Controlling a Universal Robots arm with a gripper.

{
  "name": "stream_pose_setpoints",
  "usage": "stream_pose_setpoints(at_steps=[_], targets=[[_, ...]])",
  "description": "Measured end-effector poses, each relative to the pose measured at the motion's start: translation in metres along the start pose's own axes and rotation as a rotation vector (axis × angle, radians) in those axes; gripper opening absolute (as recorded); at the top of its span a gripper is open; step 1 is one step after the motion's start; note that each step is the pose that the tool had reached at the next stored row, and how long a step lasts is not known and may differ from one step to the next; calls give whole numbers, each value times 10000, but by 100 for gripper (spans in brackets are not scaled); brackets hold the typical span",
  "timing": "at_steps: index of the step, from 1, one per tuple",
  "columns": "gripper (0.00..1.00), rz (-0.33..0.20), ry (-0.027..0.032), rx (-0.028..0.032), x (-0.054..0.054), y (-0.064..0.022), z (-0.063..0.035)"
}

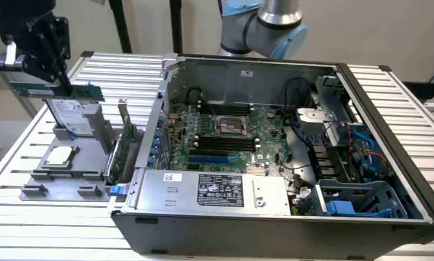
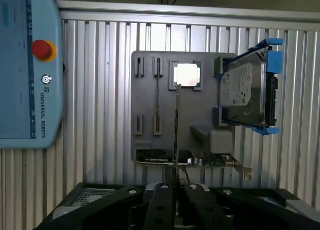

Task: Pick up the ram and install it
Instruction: 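Pick up the ram and move it above insertion slot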

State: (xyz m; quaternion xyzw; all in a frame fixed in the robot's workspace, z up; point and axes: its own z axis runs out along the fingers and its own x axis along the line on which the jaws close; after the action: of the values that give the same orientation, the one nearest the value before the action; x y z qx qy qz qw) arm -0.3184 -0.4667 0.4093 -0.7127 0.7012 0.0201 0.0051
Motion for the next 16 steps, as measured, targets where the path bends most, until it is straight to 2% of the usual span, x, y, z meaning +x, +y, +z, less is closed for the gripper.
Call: stream_pose_setpoints(at_steps=[8,16], targets=[[14,1,0,0,-148,-187,-48],[14,0,-1,1,-199,-514,-61]])
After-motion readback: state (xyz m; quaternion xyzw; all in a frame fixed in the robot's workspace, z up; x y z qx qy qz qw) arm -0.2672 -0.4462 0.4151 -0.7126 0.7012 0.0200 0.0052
